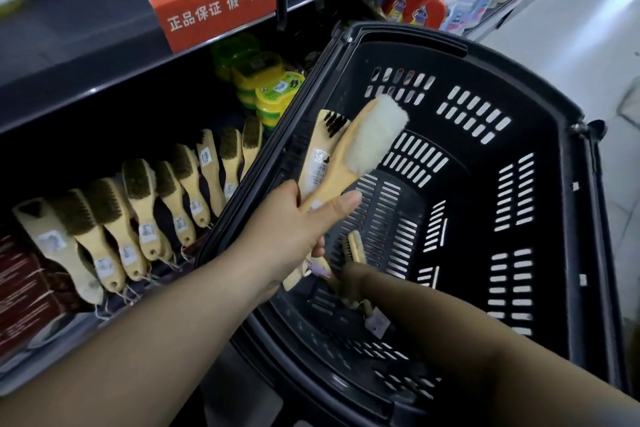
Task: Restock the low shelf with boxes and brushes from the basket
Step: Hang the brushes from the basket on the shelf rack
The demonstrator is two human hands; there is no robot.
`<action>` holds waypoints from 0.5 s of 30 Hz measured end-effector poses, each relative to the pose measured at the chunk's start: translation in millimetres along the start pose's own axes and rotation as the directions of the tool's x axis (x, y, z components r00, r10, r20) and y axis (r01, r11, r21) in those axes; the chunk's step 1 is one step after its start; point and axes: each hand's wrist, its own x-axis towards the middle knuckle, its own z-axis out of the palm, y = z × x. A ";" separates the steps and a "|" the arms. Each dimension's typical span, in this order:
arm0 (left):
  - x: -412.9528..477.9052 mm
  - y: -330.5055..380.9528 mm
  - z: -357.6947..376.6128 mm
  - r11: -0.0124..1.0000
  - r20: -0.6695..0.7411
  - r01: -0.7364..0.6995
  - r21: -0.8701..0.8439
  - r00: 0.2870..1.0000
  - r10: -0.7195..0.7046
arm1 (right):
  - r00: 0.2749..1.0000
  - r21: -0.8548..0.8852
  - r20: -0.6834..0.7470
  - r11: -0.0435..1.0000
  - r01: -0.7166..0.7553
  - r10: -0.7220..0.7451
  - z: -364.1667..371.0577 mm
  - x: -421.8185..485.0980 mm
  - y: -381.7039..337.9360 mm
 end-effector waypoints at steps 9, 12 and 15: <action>1.3 10.7 -4.3 0.965 0.071 0.072 -0.253 0.996 -0.056 | 0.947 0.771 0.005 0.605 0.200 -0.321 -86.4 -110.1 -6.9; 3.0 8.6 -1.5 0.972 0.077 0.040 -0.232 0.997 -0.023 | 0.875 0.881 -0.192 0.314 0.353 -0.444 -101.2 -150.4 1.7; 2.7 7.5 3.8 0.964 0.058 0.032 -0.265 0.998 -0.017 | 0.817 0.926 -0.260 0.108 0.362 -0.514 -110.5 -173.5 -3.0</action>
